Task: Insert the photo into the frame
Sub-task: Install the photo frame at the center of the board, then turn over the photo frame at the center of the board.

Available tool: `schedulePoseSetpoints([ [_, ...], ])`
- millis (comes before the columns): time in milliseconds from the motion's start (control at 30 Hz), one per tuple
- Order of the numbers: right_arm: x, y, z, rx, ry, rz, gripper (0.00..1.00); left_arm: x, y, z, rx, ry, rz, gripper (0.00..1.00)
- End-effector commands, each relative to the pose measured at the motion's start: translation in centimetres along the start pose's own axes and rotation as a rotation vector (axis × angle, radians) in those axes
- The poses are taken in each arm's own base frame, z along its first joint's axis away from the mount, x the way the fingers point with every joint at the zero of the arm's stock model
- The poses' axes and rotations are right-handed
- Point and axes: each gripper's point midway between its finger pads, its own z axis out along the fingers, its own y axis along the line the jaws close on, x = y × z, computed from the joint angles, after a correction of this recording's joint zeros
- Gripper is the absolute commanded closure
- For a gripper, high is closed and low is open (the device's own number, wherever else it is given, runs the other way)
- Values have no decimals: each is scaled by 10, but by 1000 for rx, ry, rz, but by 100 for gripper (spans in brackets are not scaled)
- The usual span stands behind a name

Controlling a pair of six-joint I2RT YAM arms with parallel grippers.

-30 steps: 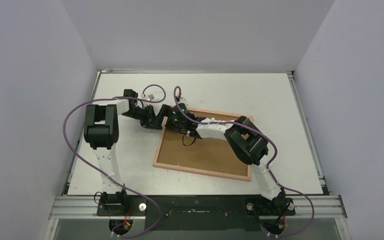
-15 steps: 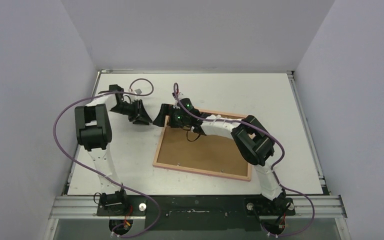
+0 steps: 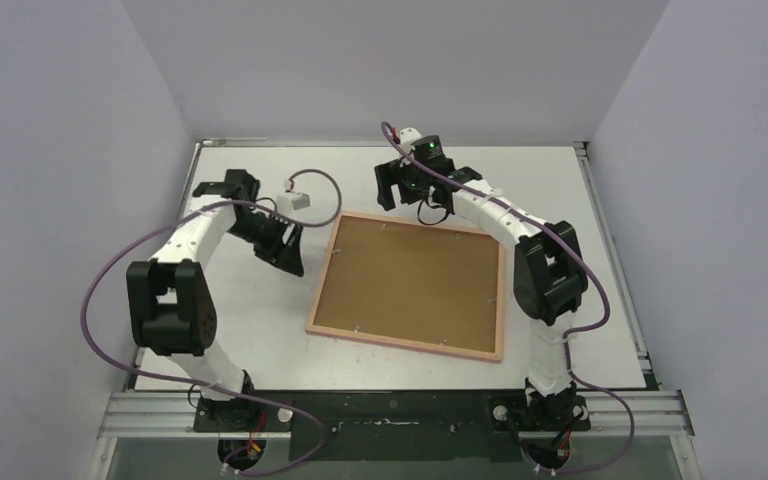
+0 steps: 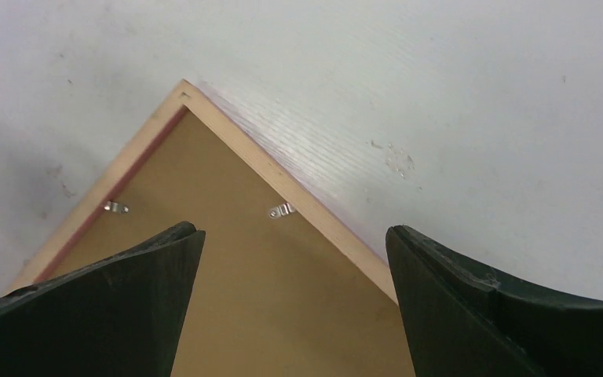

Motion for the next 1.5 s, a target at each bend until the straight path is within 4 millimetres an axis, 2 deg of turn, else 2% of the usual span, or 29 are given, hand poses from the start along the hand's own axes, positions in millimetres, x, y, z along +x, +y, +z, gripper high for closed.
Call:
schedulePoseSetpoints([
  [0, 13, -43, -10, 97, 75, -38, 10, 30, -36, 1, -116, 127, 439, 44],
  [67, 11, -55, -14, 102, 55, 26, 10, 44, -53, 14, -140, 195, 586, 43],
  [133, 8, -60, -20, 90, 28, 64, 10, 58, -64, 25, -146, 258, 689, 42],
  [233, -1, -56, -34, 76, -6, 70, 10, 77, -73, 41, -131, 338, 785, 42],
  [400, -10, -58, -63, 111, -43, 62, 10, 88, -67, 72, -193, 401, 910, 43],
  [567, -17, -63, -99, 135, -103, 88, 10, 93, -56, 89, -260, 419, 963, 47],
  [733, -24, -52, -124, 107, -141, 87, 10, 84, -47, 97, -326, 387, 991, 51],
  [867, -22, -47, -134, 99, -149, 96, 10, 90, -49, 103, -312, 395, 989, 56],
  [1000, -20, -43, -139, 92, -154, 116, 10, 96, -45, 108, -337, 386, 992, 64],
  [1167, -15, -40, -141, 100, -139, 117, 10, 102, -47, 109, -351, 364, 992, 67],
  [1367, -15, -33, -144, 118, -144, 99, 10, 98, -46, 112, -382, 333, 1007, 87],
  [1467, -14, -22, -145, 146, -142, 44, 10, 99, -48, 111, -383, 322, 1011, 94],
])
